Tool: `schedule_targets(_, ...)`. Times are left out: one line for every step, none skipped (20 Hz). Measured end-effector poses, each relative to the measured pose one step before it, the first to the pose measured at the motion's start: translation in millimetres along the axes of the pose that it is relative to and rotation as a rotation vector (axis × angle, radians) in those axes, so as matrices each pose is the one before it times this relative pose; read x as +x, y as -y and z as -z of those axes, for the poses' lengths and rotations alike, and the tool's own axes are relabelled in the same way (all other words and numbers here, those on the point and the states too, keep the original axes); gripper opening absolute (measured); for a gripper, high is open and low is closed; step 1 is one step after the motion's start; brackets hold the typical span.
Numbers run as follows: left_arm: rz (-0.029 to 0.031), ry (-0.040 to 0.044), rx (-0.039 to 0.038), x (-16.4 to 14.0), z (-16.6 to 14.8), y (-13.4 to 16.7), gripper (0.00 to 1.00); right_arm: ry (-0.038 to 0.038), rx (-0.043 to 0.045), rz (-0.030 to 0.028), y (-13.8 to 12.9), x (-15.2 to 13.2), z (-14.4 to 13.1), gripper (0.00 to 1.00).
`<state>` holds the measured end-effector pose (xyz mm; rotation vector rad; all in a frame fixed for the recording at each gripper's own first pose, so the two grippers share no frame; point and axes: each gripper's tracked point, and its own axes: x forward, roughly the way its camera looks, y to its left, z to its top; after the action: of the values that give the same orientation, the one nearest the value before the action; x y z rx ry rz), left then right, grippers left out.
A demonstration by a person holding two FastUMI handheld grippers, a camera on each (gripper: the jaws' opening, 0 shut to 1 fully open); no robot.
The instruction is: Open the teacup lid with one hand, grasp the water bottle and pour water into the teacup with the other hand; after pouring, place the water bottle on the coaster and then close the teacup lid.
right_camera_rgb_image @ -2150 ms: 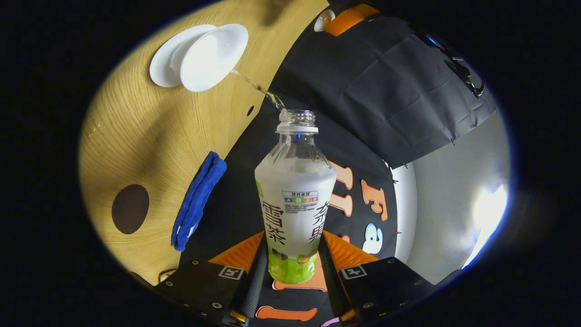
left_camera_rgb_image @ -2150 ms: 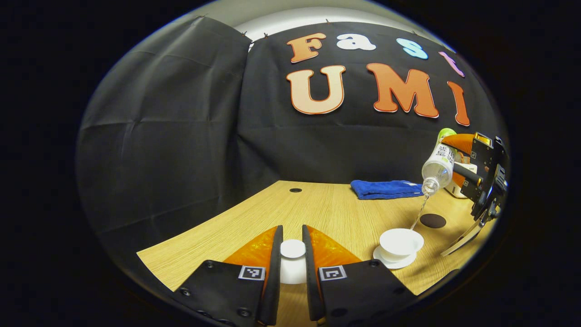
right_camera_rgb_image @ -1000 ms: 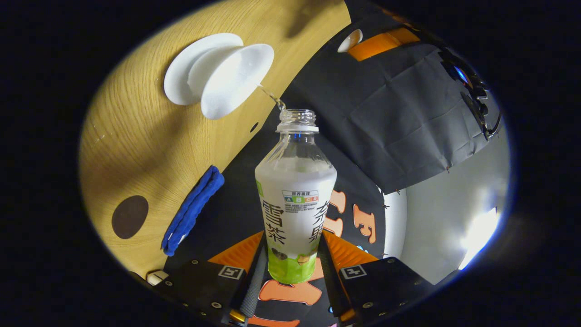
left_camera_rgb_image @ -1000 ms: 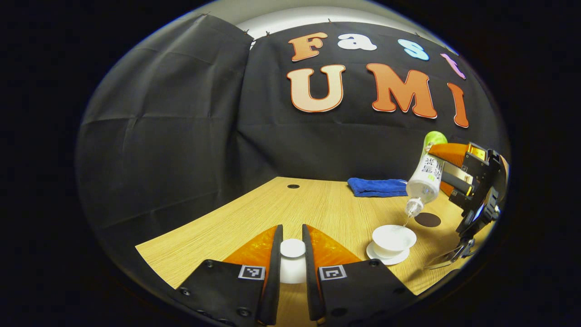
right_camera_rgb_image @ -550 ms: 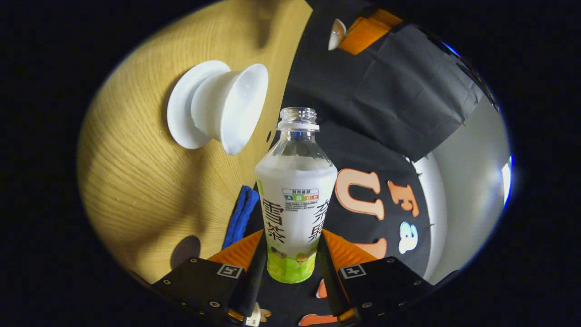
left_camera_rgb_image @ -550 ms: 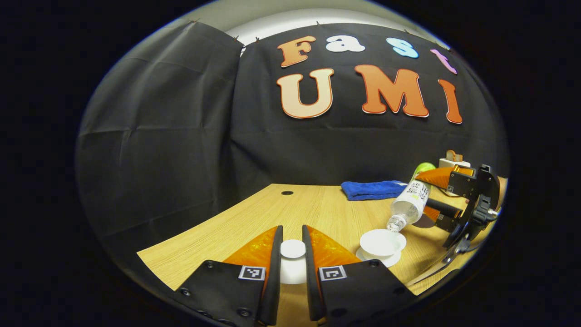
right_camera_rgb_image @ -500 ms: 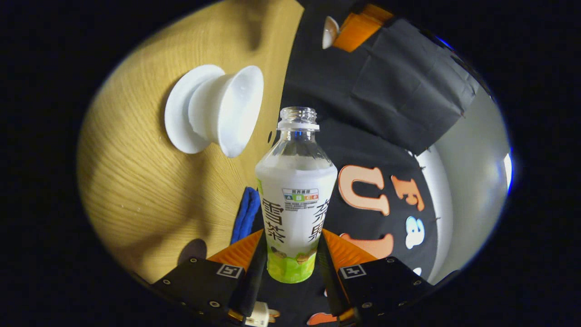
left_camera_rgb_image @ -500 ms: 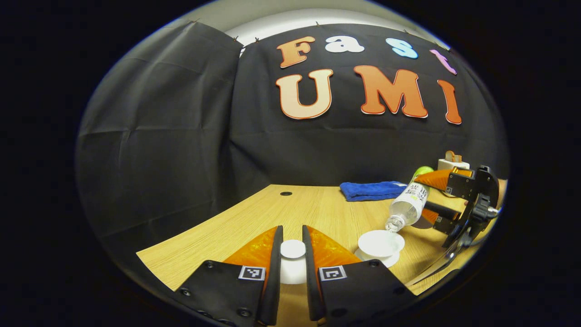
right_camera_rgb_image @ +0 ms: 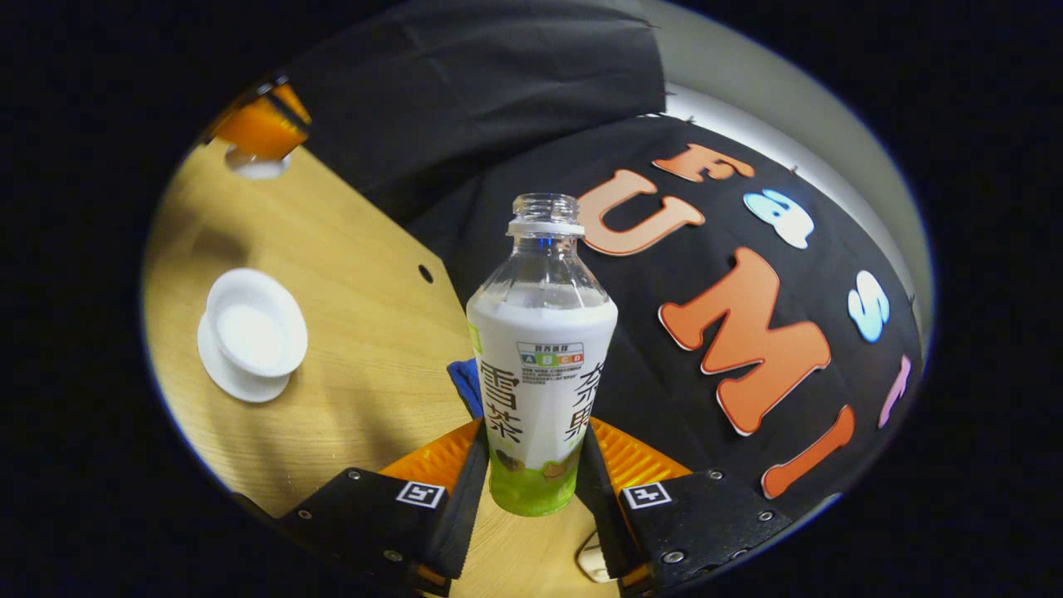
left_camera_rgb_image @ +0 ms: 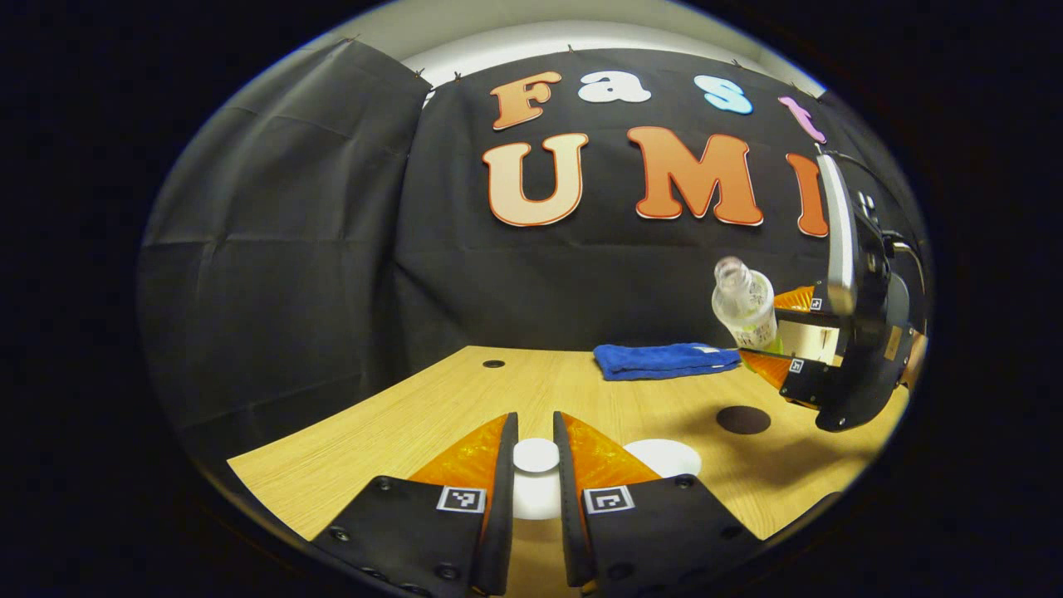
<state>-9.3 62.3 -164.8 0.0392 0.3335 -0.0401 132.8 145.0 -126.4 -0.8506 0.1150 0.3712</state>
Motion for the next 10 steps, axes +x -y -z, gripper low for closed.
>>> schedule_targets(0.0072,0.00692,0.00264,0.55,-3.89,4.41,0.29,0.00183,0.07598,0.00572,9.9,-1.68,-1.06,0.64)
schedule_targets(0.00547,0.00851,0.00254,0.84,-2.73,4.74,0.29,0.00301,0.07281,0.00609,9.4,-1.94,-1.18,0.64)
schedule_targets(0.00674,0.00842,0.00081,-0.34,-3.69,4.66,0.29,0.00136,0.0688,0.00745,9.58,-0.24,0.28,0.64)
schedule_targets(0.00763,0.00803,-0.00228,-0.77,-3.73,4.36,0.29,-0.00238,0.06617,-0.00181,7.93,-0.68,0.76,0.64)
schedule_targets(0.00769,0.00898,-0.00545,-0.47,-2.82,3.99,0.29,-0.00342,0.05903,-0.00084,6.8,0.77,1.12,0.63)
schedule_targets(0.00667,0.0089,-0.00526,0.33,-2.53,3.89,0.29,-0.00412,0.04812,0.00583,7.07,-0.18,1.55,0.63)
schedule_targets(0.00514,0.0088,-0.00512,-0.17,-3.19,3.65,0.29,-0.00825,0.04758,0.00919,9.7,1.61,3.96,0.63)
schedule_targets(0.00541,0.00774,-0.00447,-0.6,-2.62,3.31,0.29,-0.01888,0.05997,-0.00059,4.98,2.41,6.5,0.63)
schedule_targets(0.0045,0.00679,-0.0045,0.5,-1.38,2.9,0.29,-0.02085,0.06225,-0.01475,-0.33,2.59,8.04,0.63)
schedule_targets(0.00435,0.00604,-0.00446,-0.52,-1.29,3.14,0.27,-0.02063,0.06685,-0.01993,-2.43,1.14,9.13,0.63)
